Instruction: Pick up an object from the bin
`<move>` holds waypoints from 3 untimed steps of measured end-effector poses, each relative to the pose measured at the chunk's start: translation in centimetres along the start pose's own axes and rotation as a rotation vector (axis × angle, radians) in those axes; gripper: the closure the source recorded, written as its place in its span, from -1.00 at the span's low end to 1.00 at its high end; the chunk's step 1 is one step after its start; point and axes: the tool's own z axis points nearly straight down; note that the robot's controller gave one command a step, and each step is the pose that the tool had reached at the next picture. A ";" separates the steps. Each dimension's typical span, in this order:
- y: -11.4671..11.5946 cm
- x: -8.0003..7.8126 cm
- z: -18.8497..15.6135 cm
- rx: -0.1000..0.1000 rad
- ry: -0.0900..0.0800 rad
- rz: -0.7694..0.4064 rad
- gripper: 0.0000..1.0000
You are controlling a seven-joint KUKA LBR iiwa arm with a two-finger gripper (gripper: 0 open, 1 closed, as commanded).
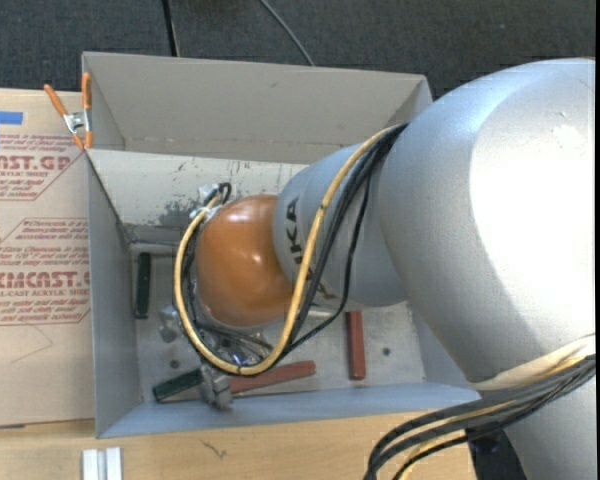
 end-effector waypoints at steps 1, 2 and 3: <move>0.9 -0.2 0.0 -0.002 0.009 -0.115 1.00; 1.0 -0.2 0.0 -0.002 0.010 -0.124 1.00; 1.0 -0.2 -0.1 -0.003 0.012 -0.123 1.00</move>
Offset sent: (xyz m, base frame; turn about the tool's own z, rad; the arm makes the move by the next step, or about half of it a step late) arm 0.0000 0.0000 0.0000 0.0000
